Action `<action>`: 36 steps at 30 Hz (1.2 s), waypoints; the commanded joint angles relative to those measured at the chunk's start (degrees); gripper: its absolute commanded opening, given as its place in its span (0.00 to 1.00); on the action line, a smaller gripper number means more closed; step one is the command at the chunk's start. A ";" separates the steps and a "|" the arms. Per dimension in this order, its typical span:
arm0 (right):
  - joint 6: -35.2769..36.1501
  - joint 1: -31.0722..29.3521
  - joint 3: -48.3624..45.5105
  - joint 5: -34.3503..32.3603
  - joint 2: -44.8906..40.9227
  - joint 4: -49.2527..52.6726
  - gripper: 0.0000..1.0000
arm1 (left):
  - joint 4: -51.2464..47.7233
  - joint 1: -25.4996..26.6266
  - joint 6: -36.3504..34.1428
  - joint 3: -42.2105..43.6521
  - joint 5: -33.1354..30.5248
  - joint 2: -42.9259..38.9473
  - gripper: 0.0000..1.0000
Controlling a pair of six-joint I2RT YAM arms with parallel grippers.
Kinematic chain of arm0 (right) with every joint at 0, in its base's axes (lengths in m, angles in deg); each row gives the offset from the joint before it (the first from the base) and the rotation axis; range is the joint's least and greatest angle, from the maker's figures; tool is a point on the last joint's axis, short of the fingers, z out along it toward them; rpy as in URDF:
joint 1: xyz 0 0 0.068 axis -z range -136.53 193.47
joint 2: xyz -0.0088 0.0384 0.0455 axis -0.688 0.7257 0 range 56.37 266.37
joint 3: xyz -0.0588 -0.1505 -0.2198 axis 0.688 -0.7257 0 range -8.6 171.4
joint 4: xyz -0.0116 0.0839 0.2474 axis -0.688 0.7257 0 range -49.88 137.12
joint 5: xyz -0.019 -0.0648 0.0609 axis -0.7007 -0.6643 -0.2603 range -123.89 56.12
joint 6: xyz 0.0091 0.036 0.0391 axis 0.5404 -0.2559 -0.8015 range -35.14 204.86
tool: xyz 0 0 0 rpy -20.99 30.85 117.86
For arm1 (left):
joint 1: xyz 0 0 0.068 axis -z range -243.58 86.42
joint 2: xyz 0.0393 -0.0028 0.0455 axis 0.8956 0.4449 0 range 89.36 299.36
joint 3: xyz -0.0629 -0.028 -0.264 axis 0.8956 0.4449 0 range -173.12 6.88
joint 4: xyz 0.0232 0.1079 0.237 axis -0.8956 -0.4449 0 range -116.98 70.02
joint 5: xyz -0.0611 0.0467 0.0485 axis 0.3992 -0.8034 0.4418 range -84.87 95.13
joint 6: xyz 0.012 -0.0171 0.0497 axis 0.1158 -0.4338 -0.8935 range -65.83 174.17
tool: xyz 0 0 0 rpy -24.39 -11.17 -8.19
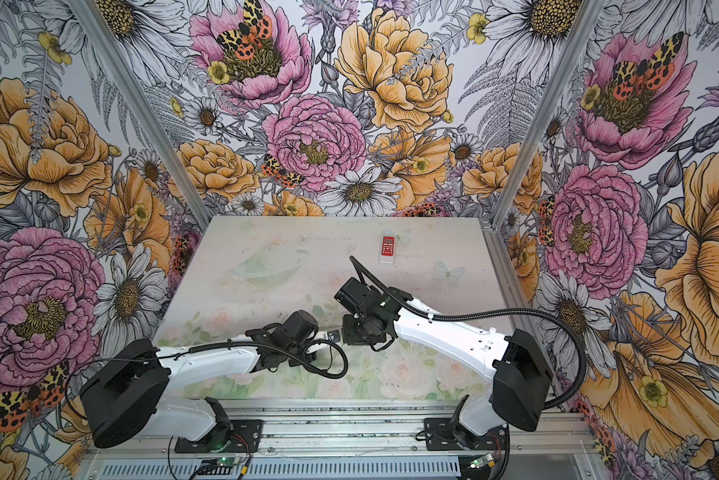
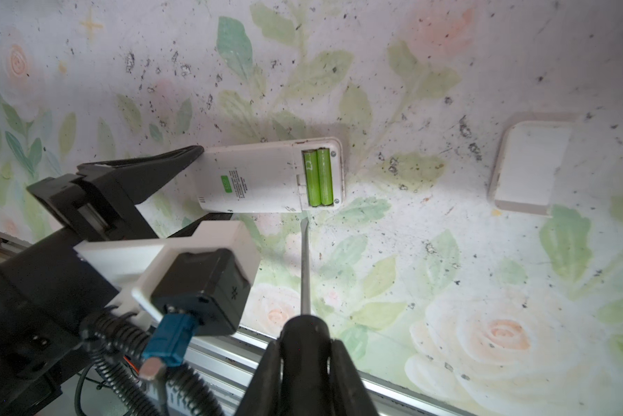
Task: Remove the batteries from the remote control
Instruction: 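Bring the screwdriver tip to the batteries while the left gripper holds the remote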
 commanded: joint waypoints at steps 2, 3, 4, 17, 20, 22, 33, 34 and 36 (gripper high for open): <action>0.51 -0.39 1.98 -3.06 0.10 0.07 0.00 | 1.59 0.74 -1.03 -0.35 -1.47 -0.84 0.22; 0.30 -0.35 1.87 -3.62 0.07 0.07 0.00 | 1.59 0.79 -1.03 -0.26 -1.51 -0.84 0.23; -0.14 -0.35 1.66 -4.00 -0.13 0.07 0.00 | 1.59 0.80 -1.00 -0.26 -1.51 -0.92 0.22; -1.67 -0.74 1.61 -4.61 1.08 -0.88 0.00 | 2.37 0.88 -0.81 0.05 -1.44 -1.02 0.22; -1.74 -0.93 1.74 -4.21 1.34 -0.98 0.00 | 2.38 0.90 -0.65 0.00 -1.33 -0.93 0.22; -1.80 -1.05 1.74 -3.95 1.30 -0.90 0.00 | 2.45 0.90 -0.62 0.00 -1.46 -0.86 0.22; -2.11 -1.85 2.68 -3.68 2.57 -1.16 0.00 | 3.00 0.88 -0.29 -0.08 -1.63 -0.49 0.22; -2.03 -1.99 2.84 -3.82 2.79 -1.16 0.00 | 3.00 0.83 -0.29 -0.07 -1.53 -0.49 0.22; -2.16 -2.08 2.76 -4.07 3.21 -1.16 0.00 | 3.06 0.84 -0.20 0.01 -1.42 -0.49 0.22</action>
